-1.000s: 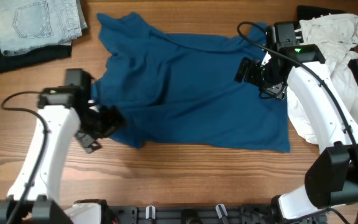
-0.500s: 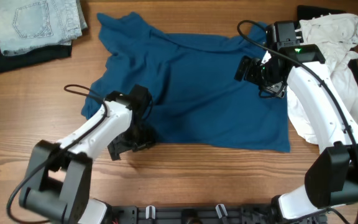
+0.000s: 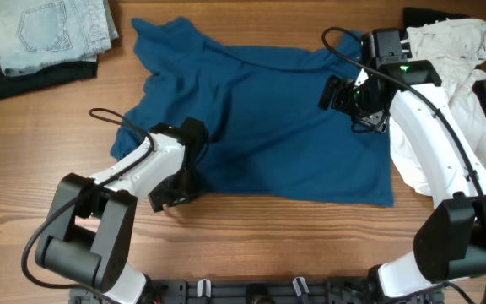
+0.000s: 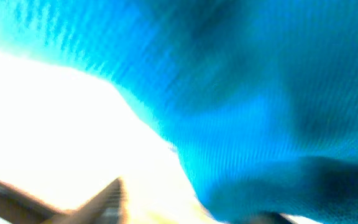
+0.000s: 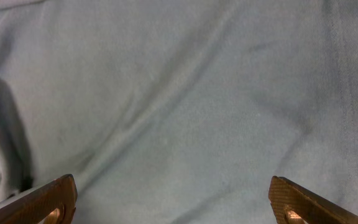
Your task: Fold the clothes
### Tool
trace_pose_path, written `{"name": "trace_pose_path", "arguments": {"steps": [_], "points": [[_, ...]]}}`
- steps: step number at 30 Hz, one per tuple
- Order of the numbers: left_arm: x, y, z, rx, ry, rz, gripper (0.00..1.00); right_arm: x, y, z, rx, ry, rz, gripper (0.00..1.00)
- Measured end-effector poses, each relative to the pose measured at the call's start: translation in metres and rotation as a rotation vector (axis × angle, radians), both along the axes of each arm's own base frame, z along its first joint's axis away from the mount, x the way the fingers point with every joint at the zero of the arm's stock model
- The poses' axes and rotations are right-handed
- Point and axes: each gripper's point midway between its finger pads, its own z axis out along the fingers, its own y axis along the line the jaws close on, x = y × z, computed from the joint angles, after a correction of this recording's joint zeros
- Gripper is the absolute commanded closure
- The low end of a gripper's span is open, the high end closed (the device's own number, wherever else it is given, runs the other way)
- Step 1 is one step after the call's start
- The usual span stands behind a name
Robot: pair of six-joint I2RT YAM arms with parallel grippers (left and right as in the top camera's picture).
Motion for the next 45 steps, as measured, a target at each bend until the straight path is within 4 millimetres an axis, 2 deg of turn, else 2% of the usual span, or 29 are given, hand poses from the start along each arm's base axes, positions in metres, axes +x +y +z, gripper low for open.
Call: {"name": "trace_pose_path", "arguments": {"steps": [2,4,6,9,10,11,12,13,15,16,21,26,29,33,35,40,45], "points": [[-0.004,0.005,0.006,0.028,0.026,-0.005,0.96,0.0,0.0,0.0,0.0,-0.001,0.0,0.0],[0.002,0.005,0.016,0.043,0.018,-0.01,0.96,0.0,0.0,0.0,0.0,-0.001,0.0,0.0],[0.026,0.001,0.032,0.047,-0.046,-0.019,0.96,0.0,0.0,0.0,0.001,-0.001,0.0,0.0],[0.087,-0.016,0.063,0.007,-0.246,-0.061,0.96,0.0,0.0,0.0,0.0,-0.001,0.0,0.0],[0.113,-0.025,0.072,-0.025,-0.343,-0.079,0.88,0.0,0.0,0.0,0.001,-0.002,0.0,0.0],[0.136,-0.034,0.081,-0.054,-0.433,-0.095,0.44,0.0,0.0,0.0,0.0,-0.001,0.0,0.0],[0.15,-0.04,0.088,-0.073,-0.484,-0.121,0.34,0.0,0.0,0.0,0.0,0.002,0.0,0.0],[0.15,-0.04,0.089,-0.075,-0.479,-0.134,0.33,-0.002,0.0,-0.001,-0.001,0.008,0.0,0.0],[0.129,-0.037,0.082,-0.077,-0.378,-0.152,0.34,-0.005,-0.001,-0.001,-0.003,0.022,0.0,0.0],[0.106,-0.033,0.074,-0.077,-0.269,-0.156,0.35,-0.004,-0.001,-0.001,-0.002,0.019,0.0,0.0],[0.038,-0.024,0.043,-0.093,0.007,-0.149,0.34,0.002,0.0,0.001,0.001,-0.01,0.0,0.0],[0.0,-0.026,0.015,-0.136,0.115,-0.172,0.34,0.003,0.0,0.001,0.002,-0.015,0.0,0.0],[-0.004,-0.028,0.01,-0.148,0.124,-0.182,0.35,0.003,0.0,0.001,0.002,-0.015,0.0,0.0],[0.008,-0.033,-0.001,-0.171,0.058,-0.196,0.31,0.003,0.0,0.001,0.002,-0.014,0.0,0.0],[0.007,-0.031,-0.009,-0.167,0.046,-0.199,0.32,0.002,0.0,0.001,0.001,-0.011,0.001,0.0],[0.007,-0.03,-0.011,-0.176,0.025,-0.181,0.43,0.002,0.0,0.001,-0.002,-0.01,0.011,0.0],[0.019,-0.017,-0.012,-0.18,-0.011,-0.112,0.47,0.003,0.0,0.001,-0.002,-0.013,0.011,0.0]]}}
